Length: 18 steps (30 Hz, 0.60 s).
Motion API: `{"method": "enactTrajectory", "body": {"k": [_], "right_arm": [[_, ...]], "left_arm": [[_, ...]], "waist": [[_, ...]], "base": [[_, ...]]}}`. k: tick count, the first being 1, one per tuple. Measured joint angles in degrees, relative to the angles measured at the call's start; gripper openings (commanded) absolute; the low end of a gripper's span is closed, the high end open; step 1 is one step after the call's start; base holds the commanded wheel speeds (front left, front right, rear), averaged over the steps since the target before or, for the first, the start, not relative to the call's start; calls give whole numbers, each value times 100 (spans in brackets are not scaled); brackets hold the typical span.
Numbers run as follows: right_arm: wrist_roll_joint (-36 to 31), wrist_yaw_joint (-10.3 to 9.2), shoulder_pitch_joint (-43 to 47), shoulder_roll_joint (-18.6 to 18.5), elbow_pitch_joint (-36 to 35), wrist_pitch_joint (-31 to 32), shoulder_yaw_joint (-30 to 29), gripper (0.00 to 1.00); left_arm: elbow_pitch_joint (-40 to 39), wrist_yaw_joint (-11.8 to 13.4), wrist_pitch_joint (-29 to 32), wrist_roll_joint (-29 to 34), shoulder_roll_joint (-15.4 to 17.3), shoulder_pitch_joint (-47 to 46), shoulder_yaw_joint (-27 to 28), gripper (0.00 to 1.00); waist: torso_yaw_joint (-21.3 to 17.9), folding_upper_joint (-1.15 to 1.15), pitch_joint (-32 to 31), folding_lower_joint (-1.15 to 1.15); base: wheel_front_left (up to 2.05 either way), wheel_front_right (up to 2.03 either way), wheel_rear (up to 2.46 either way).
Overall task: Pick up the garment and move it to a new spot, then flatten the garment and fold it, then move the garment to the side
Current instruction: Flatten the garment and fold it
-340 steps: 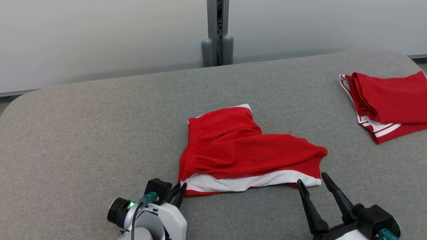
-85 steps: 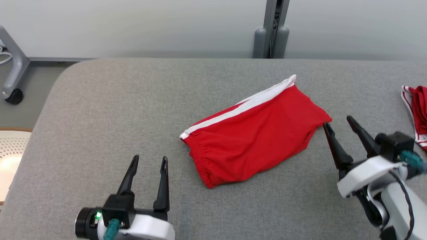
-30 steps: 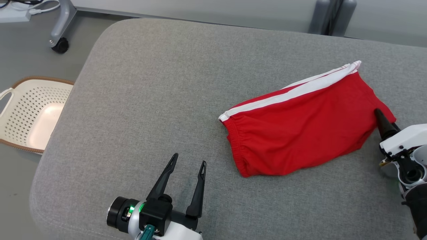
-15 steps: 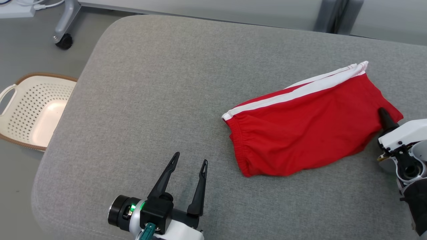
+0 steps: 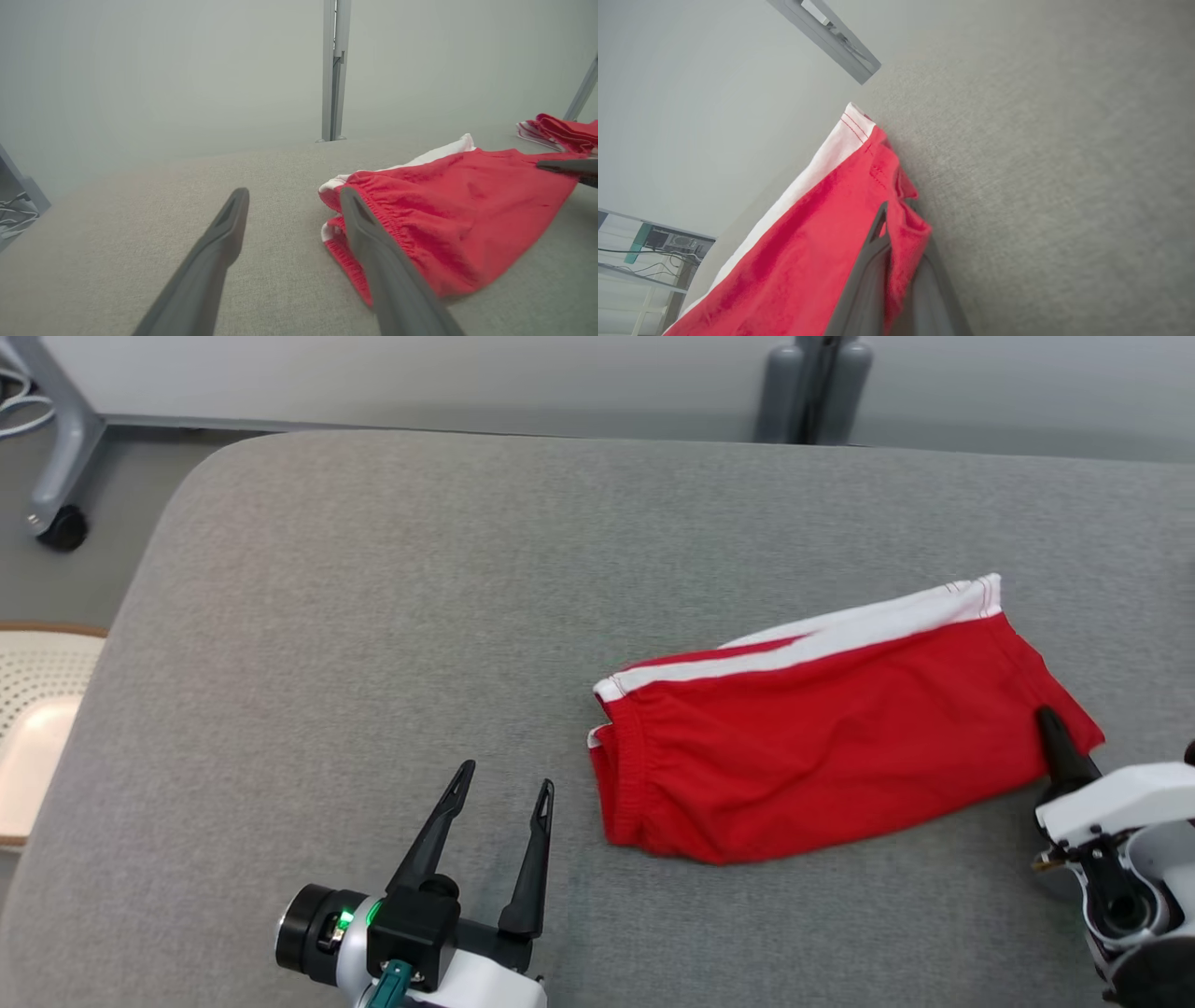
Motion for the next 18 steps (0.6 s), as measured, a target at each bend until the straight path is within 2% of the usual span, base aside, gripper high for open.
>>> {"method": "enactTrajectory", "body": {"k": [9, 18], "right_arm": [[43, 0, 732, -279, -444, -439, 137, 0], [90, 0, 1071, -332, -642, -586, 174, 0]], "left_arm": [[3, -112, 0, 99, 0, 110, 85, 100], [54, -169, 0, 146, -1, 141, 136, 100]], "waist": [[-529, 0, -134, 0], [-734, 0, -378, 0]], "base": [[0, 0, 0], [0, 0, 0]]}}
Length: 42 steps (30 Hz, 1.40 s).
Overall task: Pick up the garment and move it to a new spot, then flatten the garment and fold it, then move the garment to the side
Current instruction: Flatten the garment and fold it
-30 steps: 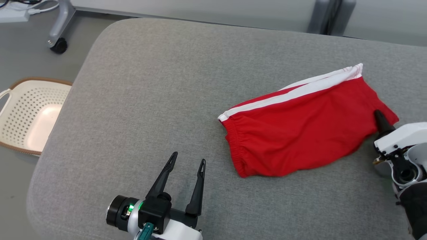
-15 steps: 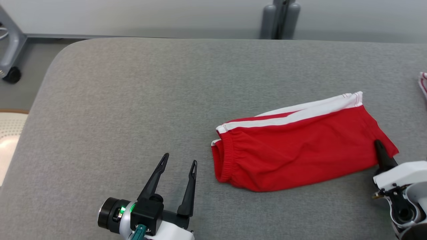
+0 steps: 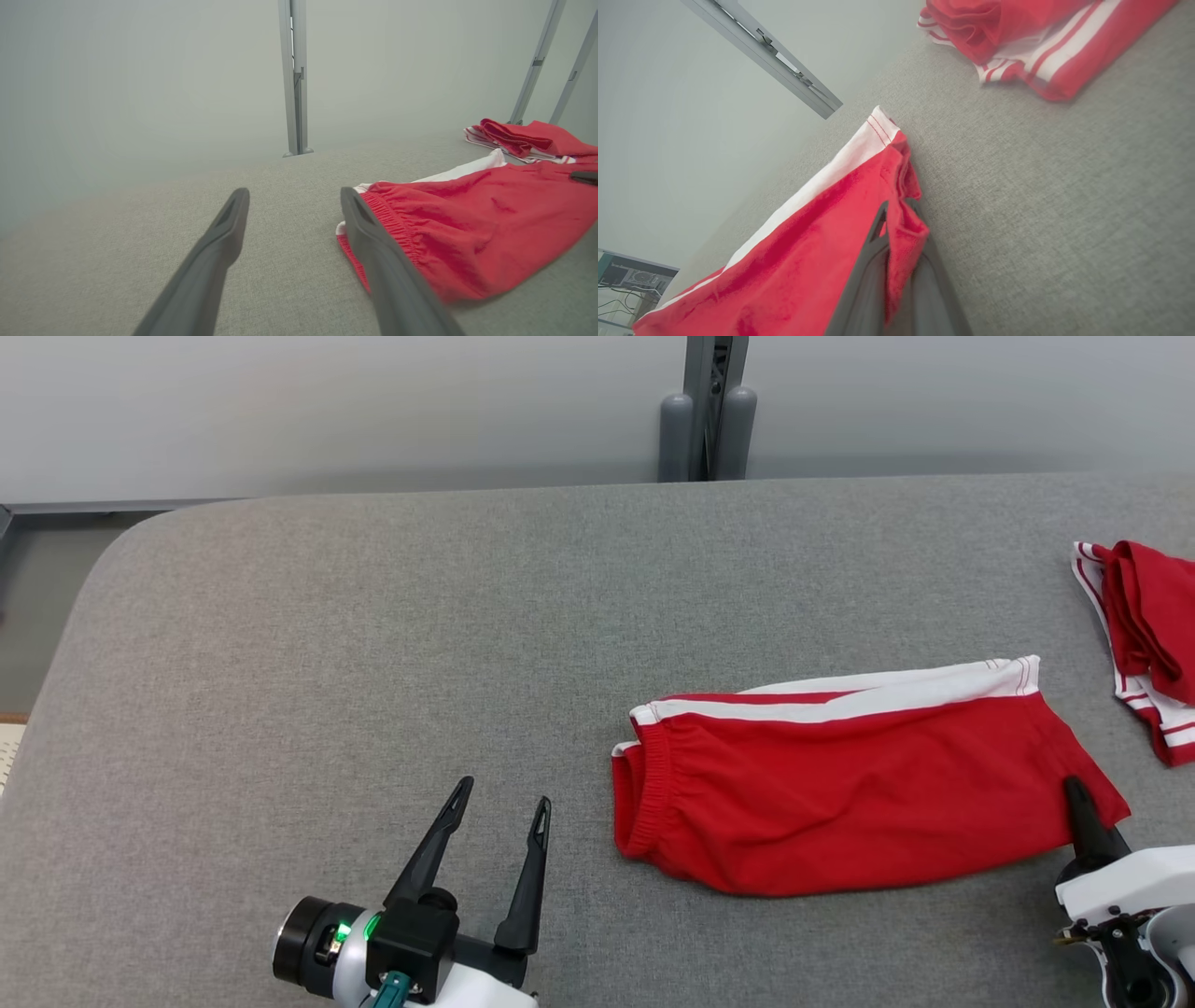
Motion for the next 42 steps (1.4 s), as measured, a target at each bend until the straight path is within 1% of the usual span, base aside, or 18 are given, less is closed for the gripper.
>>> {"method": "enactTrajectory", "body": {"k": [4, 8, 10, 16, 21, 29, 34, 42], "right_arm": [[-15, -1, 16, 33, -27, -78, 22, 0], [-160, -1, 15, 2, -208, -123, 110, 0], [-293, -1, 12, -60, -424, -146, 209, 0], [-576, -1, -10, -24, -1080, -94, 403, 0], [-884, -1, -69, 175, -1515, 123, 608, 0], [-1370, -1, -3, 517, -1982, 570, 966, 0], [-1786, -1, 88, 667, -2079, 800, 1141, 0], [-2115, -1, 360, 924, -2286, 1084, 1282, 0]], "left_arm": [[38, -43, 0, -1, -1, 26, -34, 100], [66, -44, 0, -2, -1, 91, -65, 100], [79, -46, 0, -1, -1, 107, -65, 100], [93, -69, 0, -1, -1, 200, -51, 100], [107, -96, 0, -2, -1, 203, -60, 100], [121, -90, 0, -30, -1, 213, -87, 100], [121, -89, 0, -64, -1, 214, -137, 100], [132, -89, 0, -69, -1, 214, -148, 100]], "waist": [[27, 0, -94, 0], [116, 0, -181, 0], [200, 0, -244, 0], [348, 0, -334, 0], [436, 0, -363, 0], [558, 0, -414, 0], [635, 0, -384, 0], [723, 0, -359, 0]], "base": [[0, 0, 0], [0, 0, 0], [0, 0, 0], [0, 0, 0], [0, 0, 0], [0, 0, 0], [0, 0, 0], [0, 0, 0]]}}
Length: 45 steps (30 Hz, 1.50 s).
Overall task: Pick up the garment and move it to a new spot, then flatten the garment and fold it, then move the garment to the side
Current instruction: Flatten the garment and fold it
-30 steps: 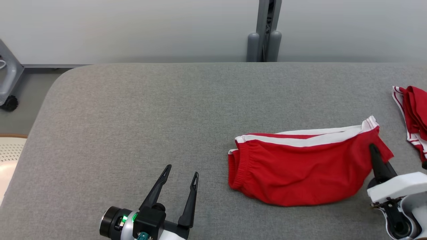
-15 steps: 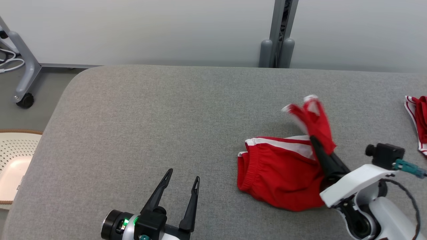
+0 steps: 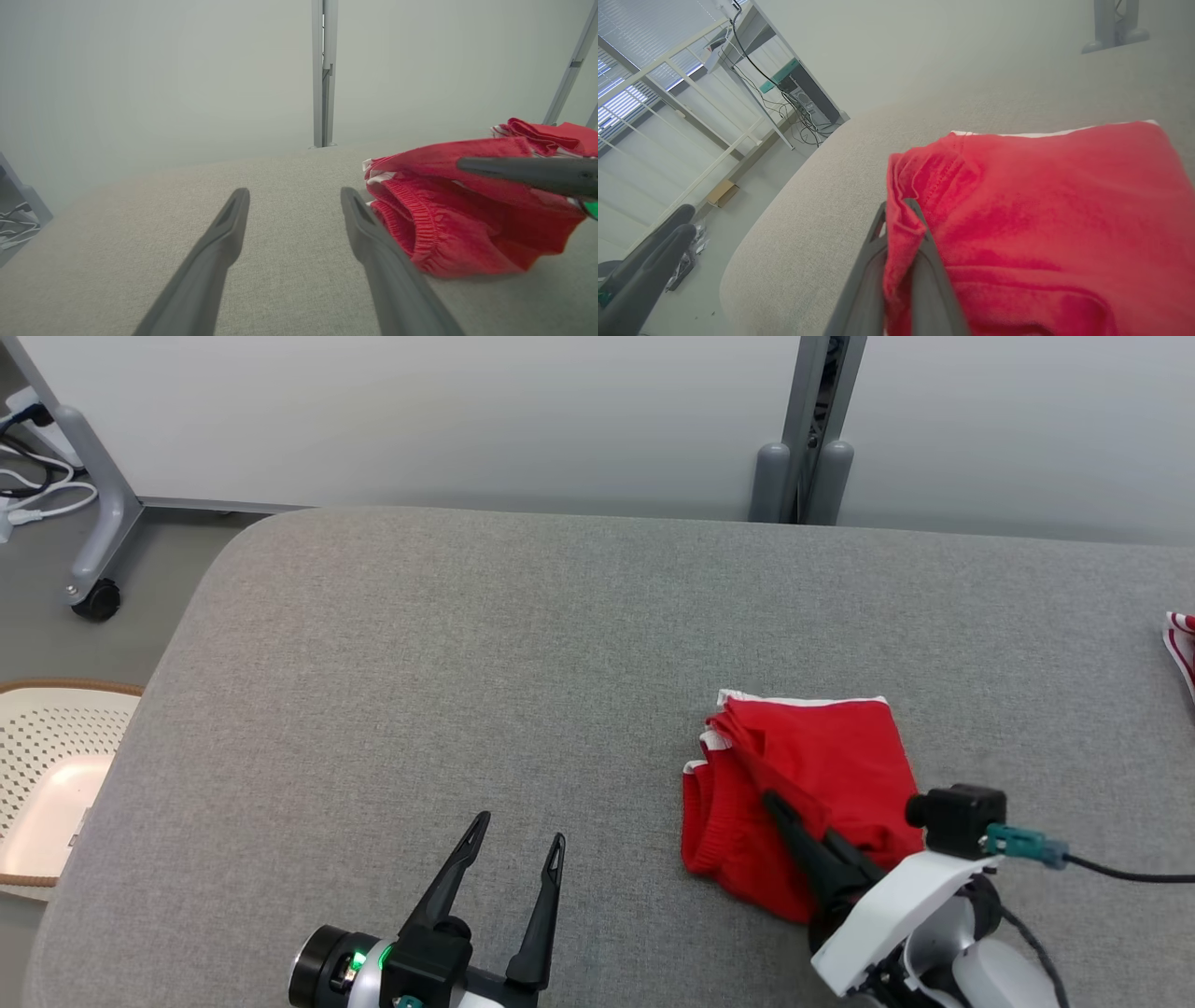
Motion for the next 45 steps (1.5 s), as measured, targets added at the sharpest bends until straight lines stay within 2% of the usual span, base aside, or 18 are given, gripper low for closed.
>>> {"method": "enactTrajectory", "body": {"k": [1, 2, 3, 4, 5, 14, 19, 23, 35, 39, 45], "right_arm": [[-41, 0, 41, 35, -2, 41, 14, 0], [-105, 0, 71, 66, -3, 44, 29, 17], [-115, 0, 105, 101, -9, 76, 42, 41], [-111, 0, 145, 134, -30, 97, 62, 74], [-108, 0, 180, 171, -60, 124, 85, 100], [140, 0, 553, 257, -490, 255, 220, 100], [62, 0, 747, 183, -735, 26, -24, 100], [-390, 0, 810, 93, -743, -274, -365, 100], [-2304, 0, 1011, 26, -203, -1053, -1146, 100], [-2753, 0, 1121, 76, -164, -1329, -1402, 100], [-3034, 0, 1360, 272, -360, -1454, -1819, 100]], "left_arm": [[0, 0, 0, -1, 0, 0, 0, 100], [1, 1, 0, -2, 0, 0, -1, 100], [3, 4, 0, -4, 0, 0, -5, 100], [5, 4, 0, -11, 0, 0, -14, 100], [11, 4, 0, -21, 0, 0, -20, 100], [48, 32, 0, -51, 0, 65, -4, 100], [54, 98, 0, -60, 0, 138, 80, 100], [32, 145, 0, -99, 0, 214, 160, 100], [-18, 215, 0, -328, 0, 346, 387, 100], [-48, 296, 0, -410, 0, 398, 467, 100], [-57, 407, 0, -564, -1, 527, 609, 100]], "waist": [[2, 0, -3, 0], [4, 0, -6, 0], [7, 0, -9, 0], [10, 0, -13, 0], [12, 0, -17, 0], [-70, 0, -131, 0], [-239, 0, -229, 0], [-446, 0, -294, 0], [-1061, 0, -538, 0], [-1145, 0, -618, 0], [-1140, 0, -742, 0]], "base": [[0, 0, 0], [0, 0, 0], [0, 0, 0], [0, 0, 0], [0, 0, 0], [0, 0, 0], [0, 0, 0], [0, 0, 0], [0, 0, 0], [0, 0, 0], [0, 0, 0]]}}
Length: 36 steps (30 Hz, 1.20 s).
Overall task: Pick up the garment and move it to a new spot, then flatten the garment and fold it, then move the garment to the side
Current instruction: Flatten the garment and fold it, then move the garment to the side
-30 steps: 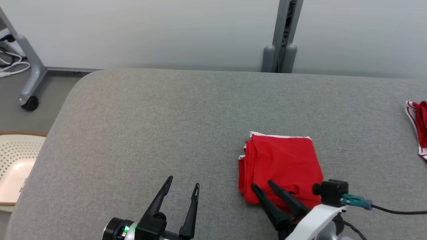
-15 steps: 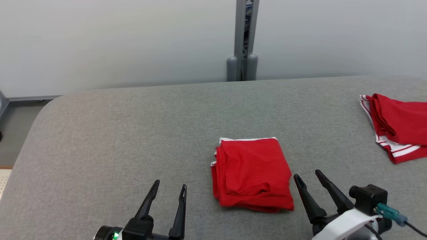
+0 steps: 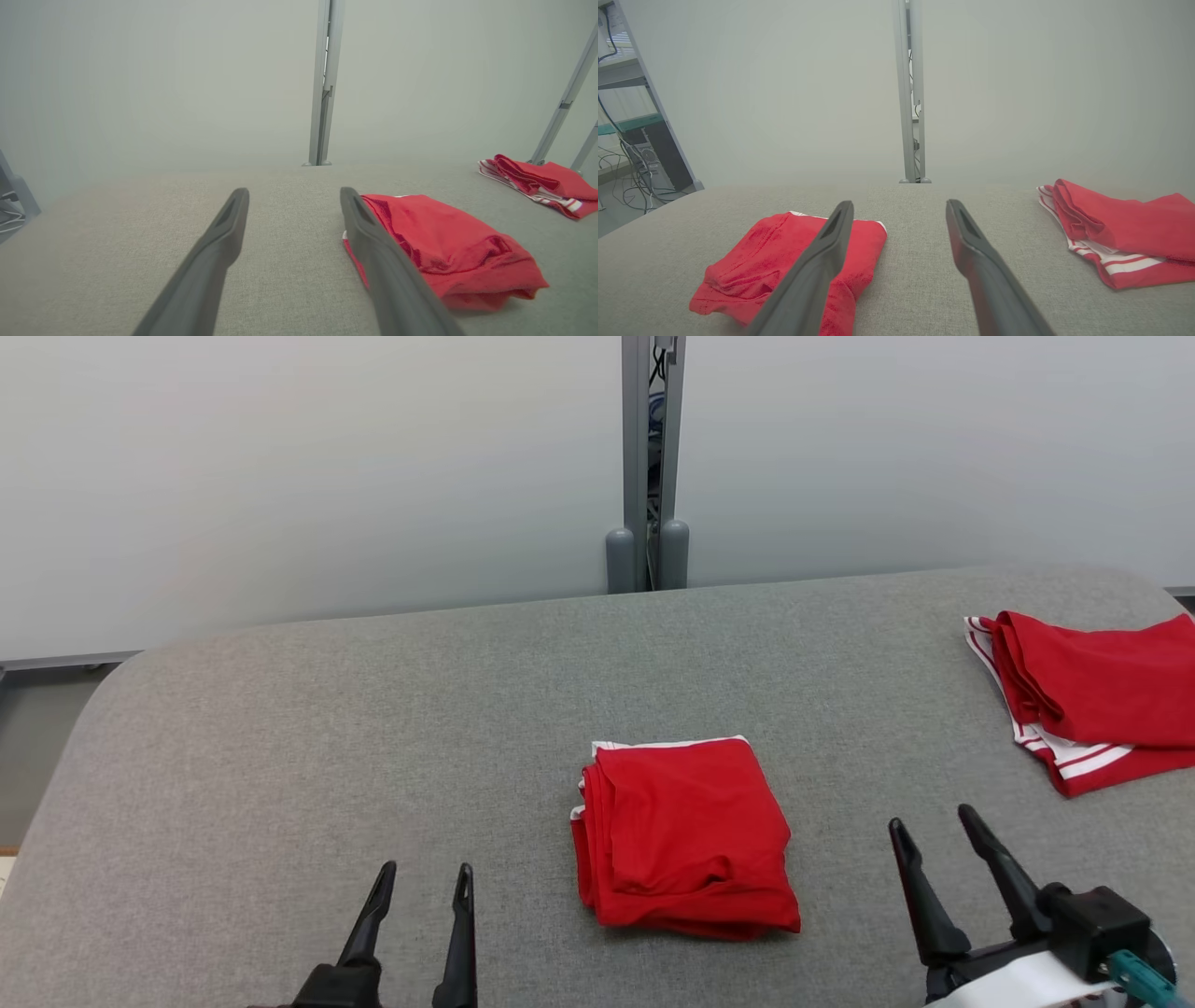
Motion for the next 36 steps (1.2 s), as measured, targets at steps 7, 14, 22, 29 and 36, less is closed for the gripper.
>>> {"method": "enactTrajectory", "body": {"k": [7, 14, 22, 29, 36], "right_arm": [[-143, 0, 450, 232, -615, -10, -364, 100], [-358, 0, 814, 349, -758, -10, -323, 100], [-464, 0, 931, 358, -812, -10, -208, 100], [-480, 0, 943, 333, -743, -9, -147, 100], [-443, 0, 950, 338, -724, -10, -125, 100]], "left_arm": [[-44, 97, 0, -270, 0, 200, 287, 100], [-81, 244, 0, -365, 0, 293, 604, 100], [-88, 143, 0, 137, 1, 420, 656, 100], [-27, 87, 0, 180, 0, 417, 647, 100], [9, 86, 0, 202, 0, 413, 586, 100]], "waist": [[84, 0, -130, 0], [162, 0, -219, 0], [201, 0, -219, 0], [224, 0, -221, 0], [255, 0, -221, 0]], "base": [[0, 0, 0], [0, 0, 0], [0, 0, 0], [0, 0, 0], [0, 0, 0]]}}
